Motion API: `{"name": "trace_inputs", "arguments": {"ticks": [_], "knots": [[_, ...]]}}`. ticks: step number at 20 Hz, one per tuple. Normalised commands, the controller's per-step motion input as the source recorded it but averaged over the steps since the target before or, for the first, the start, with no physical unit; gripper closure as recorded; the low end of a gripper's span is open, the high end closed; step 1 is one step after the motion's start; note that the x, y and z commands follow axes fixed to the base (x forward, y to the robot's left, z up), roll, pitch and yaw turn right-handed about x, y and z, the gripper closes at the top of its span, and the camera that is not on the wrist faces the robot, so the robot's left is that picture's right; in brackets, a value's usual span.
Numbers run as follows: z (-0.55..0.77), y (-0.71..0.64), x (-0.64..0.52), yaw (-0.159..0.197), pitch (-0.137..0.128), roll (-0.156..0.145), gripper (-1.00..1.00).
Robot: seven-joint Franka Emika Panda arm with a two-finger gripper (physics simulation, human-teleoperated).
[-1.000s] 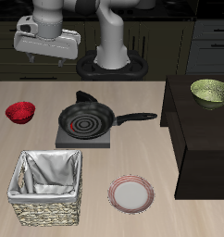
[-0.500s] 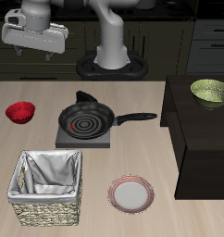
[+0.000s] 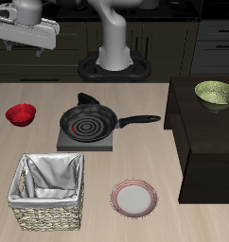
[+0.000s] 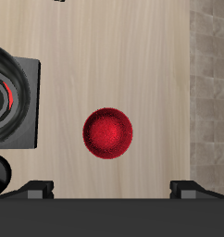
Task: Place the red bowl in the basket
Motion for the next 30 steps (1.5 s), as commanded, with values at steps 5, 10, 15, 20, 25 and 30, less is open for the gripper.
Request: {"name": "trace_inputs", "arguments": {"ticks": [5, 10, 15, 20, 25, 30], "knots": [[0.02, -0.1, -0.07, 0.003, -0.013, -0.008, -1.0], [0.02, -0.18, -0.06, -0.02, -0.015, -0.021, -1.0], [0.05, -0.22, -0.1, -0.017, -0.027, -0.022, -1.0], [-0.07, -0.14, -0.03, 0.0, 0.01, -0.026, -1.0], [-0.03, 0.05, 0.01, -0.009, 0.0, -0.001, -1.0], [-0.24, 0.04, 0.14, -0.008, 0.018, 0.01, -1.0]]}}
